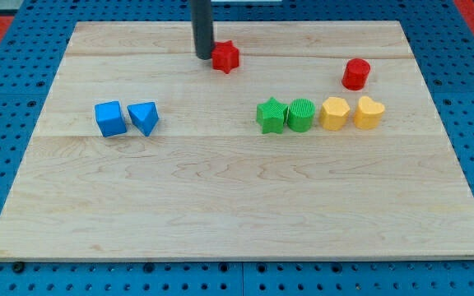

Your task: Move red star towards red circle

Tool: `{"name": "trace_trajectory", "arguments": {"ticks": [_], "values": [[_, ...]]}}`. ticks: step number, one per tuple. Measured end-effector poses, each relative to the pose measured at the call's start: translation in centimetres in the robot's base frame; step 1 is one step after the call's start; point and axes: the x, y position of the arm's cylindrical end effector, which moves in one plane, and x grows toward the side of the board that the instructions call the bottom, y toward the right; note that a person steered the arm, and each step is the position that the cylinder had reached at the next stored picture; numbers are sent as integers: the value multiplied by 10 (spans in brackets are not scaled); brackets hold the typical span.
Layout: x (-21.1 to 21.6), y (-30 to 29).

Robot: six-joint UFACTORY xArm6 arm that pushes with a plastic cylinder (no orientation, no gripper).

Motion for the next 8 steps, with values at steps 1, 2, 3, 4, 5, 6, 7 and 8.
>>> {"name": "trace_trajectory", "arguments": {"ticks": [1,2,3,4,5,6,7,8], "values": [[1,31],[9,60],[22,83],[23,101],[3,105],[0,130],[5,142],[12,142]]}}
